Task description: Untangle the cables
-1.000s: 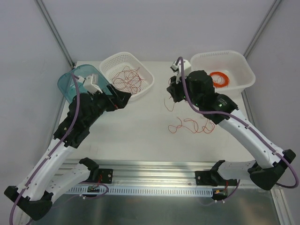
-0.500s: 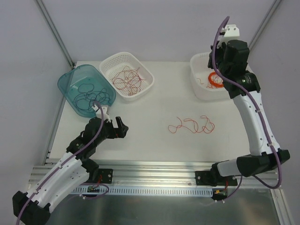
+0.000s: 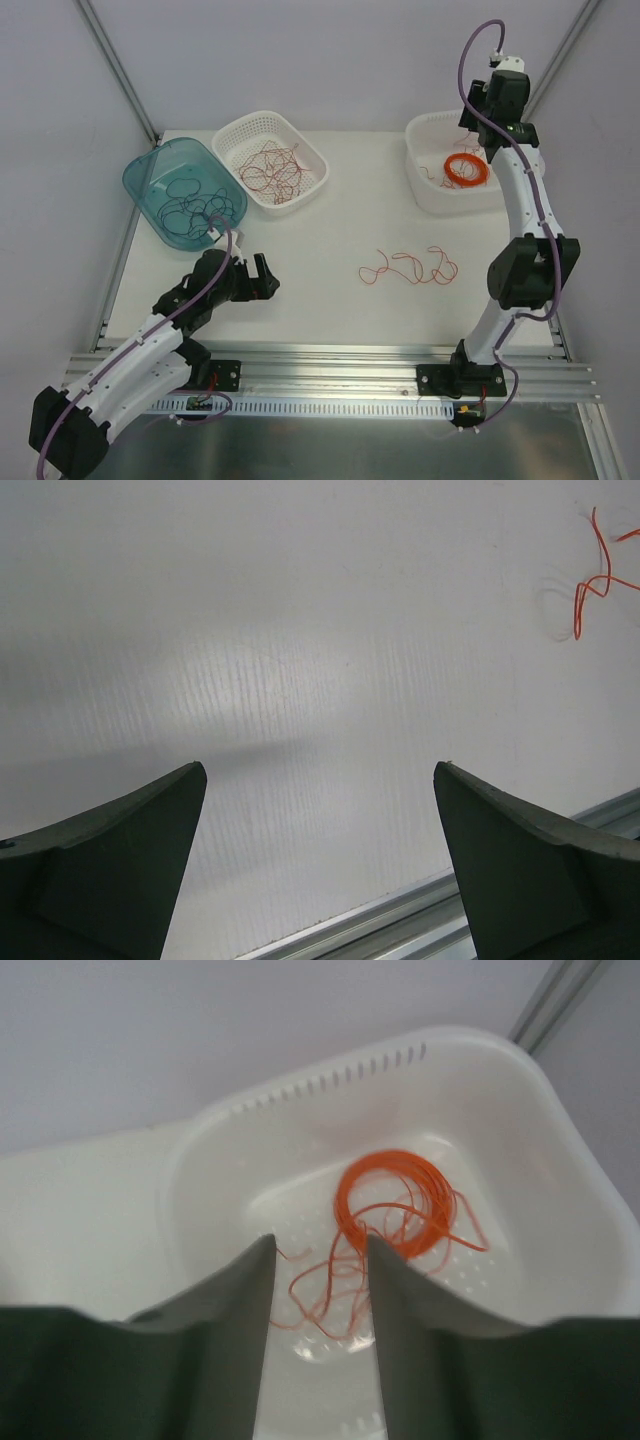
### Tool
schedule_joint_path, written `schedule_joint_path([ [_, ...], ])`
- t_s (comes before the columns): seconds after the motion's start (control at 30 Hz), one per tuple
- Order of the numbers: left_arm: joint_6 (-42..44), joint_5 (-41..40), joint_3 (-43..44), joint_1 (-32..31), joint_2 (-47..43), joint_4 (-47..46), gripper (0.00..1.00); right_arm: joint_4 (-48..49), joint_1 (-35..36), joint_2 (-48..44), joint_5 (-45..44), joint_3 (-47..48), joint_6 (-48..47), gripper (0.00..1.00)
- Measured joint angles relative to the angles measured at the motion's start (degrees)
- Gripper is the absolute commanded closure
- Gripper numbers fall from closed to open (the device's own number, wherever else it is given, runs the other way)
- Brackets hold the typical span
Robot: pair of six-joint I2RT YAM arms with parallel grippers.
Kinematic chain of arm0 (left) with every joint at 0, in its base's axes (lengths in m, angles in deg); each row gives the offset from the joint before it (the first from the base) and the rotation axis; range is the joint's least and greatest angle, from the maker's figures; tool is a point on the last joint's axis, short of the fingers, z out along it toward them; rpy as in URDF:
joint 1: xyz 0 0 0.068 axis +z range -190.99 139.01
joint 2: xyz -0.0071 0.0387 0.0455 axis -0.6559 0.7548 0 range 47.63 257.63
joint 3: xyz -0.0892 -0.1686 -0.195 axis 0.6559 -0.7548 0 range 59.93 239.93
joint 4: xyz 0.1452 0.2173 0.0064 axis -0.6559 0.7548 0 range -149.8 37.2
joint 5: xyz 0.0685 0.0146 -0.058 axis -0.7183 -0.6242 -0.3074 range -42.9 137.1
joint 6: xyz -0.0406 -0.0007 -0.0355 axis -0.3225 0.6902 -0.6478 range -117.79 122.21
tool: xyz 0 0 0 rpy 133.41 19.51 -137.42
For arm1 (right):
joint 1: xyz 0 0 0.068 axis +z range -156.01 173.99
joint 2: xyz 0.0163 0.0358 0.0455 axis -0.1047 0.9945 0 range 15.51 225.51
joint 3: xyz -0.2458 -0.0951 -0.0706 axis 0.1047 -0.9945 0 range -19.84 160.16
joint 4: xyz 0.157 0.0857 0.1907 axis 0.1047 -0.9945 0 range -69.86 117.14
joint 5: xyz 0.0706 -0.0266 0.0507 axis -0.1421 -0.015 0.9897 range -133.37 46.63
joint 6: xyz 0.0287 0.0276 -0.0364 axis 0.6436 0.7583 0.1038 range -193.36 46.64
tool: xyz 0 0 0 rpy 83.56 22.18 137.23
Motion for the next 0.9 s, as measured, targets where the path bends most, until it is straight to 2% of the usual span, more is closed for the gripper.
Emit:
schedule_joint_path([
  [0.07,-0.22,0.00,0.02,0.00,0.35,0.00,0.01,-1.55,-0.52,2.27,0.31,0.63,0.76,0.36],
  [0.1,-0.28,0.00,0.02,0.00,0.55,0.00,0.01,-2.25,-0.61,2.93,0.59,0.72,1.18,0.34],
  [0.23,-0.26,-0.02,0.48,0.00,2.25,0.02,0.01,-6.62,-0.48,2.60,2.67,-0.07,2.29,0.30],
  [0.37,-0.09,0.59,2.64,0.00,6.03,0.00,0.01,-6.95,-0.09,-4.72,3.87,-9.73,3.98,0.30],
  [0.53,0.57,2.93,6.01,0.00,11.89,-0.44,0.01,-9.53,0.02,-17.20,4.46,-22.73,7.63,0.32],
  [0.67,1.53,5.38,7.91,0.00,16.00,-1.31,0.01,-10.58,-0.15,-26.49,4.28,-34.07,10.69,0.40],
  [0.77,1.95,7.04,8.90,-0.02,18.62,-1.64,0.01,-11.80,-1.05,-29.38,4.79,-41.18,12.50,0.46],
  [0.9,2.16,8.68,9.38,-0.04,20.83,-1.68,0.01,-12.44,-3.08,-28.52,6.47,-48.78,14.86,0.50],
])
